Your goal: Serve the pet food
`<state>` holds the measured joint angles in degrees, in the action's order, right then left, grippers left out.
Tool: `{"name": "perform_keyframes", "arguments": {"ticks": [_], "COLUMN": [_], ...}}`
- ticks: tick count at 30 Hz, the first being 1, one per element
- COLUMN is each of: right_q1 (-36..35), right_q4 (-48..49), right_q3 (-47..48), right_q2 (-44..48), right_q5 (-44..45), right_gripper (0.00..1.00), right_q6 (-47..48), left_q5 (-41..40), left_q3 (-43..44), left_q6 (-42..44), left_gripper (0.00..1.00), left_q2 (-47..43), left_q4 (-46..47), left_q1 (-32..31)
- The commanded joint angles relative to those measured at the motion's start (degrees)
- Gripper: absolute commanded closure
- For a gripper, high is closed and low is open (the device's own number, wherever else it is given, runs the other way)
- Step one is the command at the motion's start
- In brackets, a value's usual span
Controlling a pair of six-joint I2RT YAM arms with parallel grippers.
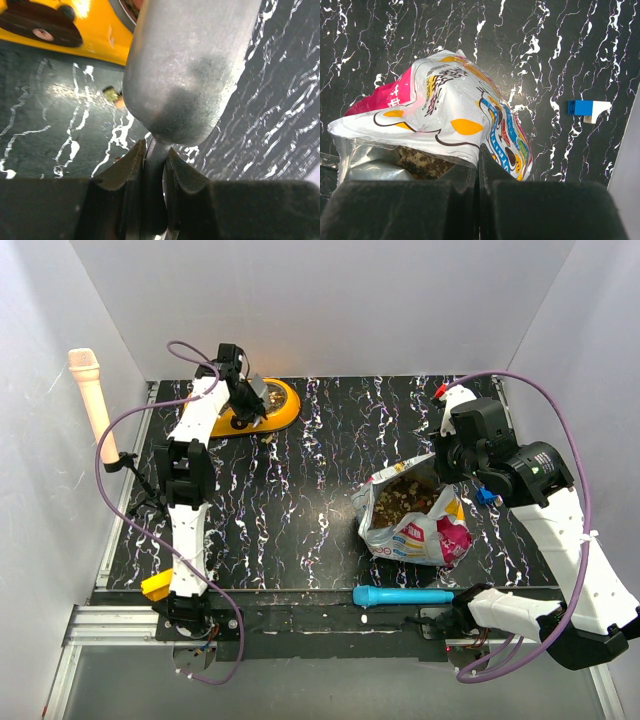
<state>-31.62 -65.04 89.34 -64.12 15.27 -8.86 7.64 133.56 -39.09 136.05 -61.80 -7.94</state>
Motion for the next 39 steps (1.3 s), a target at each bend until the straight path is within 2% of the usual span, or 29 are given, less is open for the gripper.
{"name": "perform_keyframes", "arguments": {"ticks": [1,7,14,21,27,31,34,36,39], "right_q1": [0.06,-0.11,-0.03,-0.11,0.06,0.06,0.06,0.06,0.06], "right_q4": [11.95,12.56,13.53,13.44,12.30,12.13,12.04,12.04,11.25], "right_q3": [4.18,4.53,6.19,9.36,12.78,13.49,13.84,13.93,14.98], "right_q2": [1.98,1.28,-0.83,-3.03,-4.35,-4.88,-5.23,-5.32,-6.02], "right_q5": [1.61,1.17,0.12,-1.29,-0.68,-0.15,-0.59,-0.85,-0.94], "right_gripper": [0.99,0.99,0.99,0.99,0.99,0.99,0.99,0.99,0.99], "right_q6": [-0.54,-0.45,-1.07,-1.77,-2.04,-1.86,-2.03,-2.21,-2.47], "left_q5": [10.18,26.52,37.97,33.15,25.60,26.10,26.37,29.52,29.98], "left_q3": [-5.66,-17.08,-34.20,-55.91,-72.80,-82.82,-89.15,-92.67,-95.14], "left_q6": [-3.35,-7.92,-13.29,-14.43,-14.17,-16.89,-15.32,-14.09,-13.03], "left_gripper": [1.00,1.00,1.00,1.00,1.00,1.00,1.00,1.00,1.00], "left_q2": [-10.62,-17.82,-31.87,-50.85,-65.89,-74.60,-77.25,-75.50,-74.61], "left_q4": [8.17,19.59,27.95,27.35,22.07,23.39,20.25,20.23,21.63], "left_q1": [1.53,2.23,1.36,-0.57,-9.79,-13.85,-14.91,-14.99,-15.17]}}
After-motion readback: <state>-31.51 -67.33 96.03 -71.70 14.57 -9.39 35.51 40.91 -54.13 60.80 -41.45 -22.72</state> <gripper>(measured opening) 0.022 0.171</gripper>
